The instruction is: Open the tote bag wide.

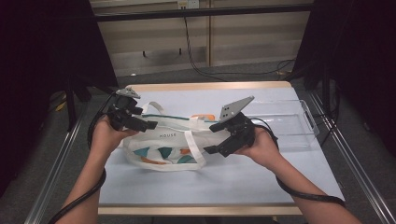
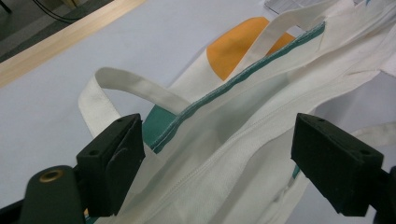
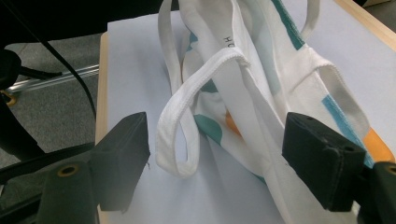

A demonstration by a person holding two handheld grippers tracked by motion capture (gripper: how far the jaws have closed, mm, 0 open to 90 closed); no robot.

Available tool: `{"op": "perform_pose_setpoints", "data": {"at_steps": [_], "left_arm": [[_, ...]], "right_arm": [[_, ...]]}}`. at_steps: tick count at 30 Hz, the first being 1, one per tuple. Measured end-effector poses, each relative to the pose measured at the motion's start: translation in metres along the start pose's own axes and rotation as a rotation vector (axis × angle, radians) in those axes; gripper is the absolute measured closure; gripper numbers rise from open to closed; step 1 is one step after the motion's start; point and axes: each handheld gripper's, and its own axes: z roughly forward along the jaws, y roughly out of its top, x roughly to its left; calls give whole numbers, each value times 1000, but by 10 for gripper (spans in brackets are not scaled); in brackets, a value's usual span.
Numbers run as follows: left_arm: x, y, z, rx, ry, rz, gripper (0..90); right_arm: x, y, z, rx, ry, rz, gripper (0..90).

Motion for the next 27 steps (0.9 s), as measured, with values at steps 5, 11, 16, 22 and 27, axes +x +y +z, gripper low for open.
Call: {"op": "perform_pose_setpoints", "data": {"at_steps": [5,11,16,22,27], "left_arm": [[-1,1,1,-7,-1,-9,182],[-1,2,3,-2,-9,-6,180],[1,2,5,1,-5,-5,187],[2,1,4,5,-6,-6,195],[4,0,4,-1,-10,-10,208]], "right_arm": [[0,4,-1,-11,-2,0,219],[-2,10,2,-1,-8,-15,214],[-6,13,7,11,-22,-16,215],[-8,11,12,20,-15,-15,216],[-10,8,16,28,-19,-7,236]]}}
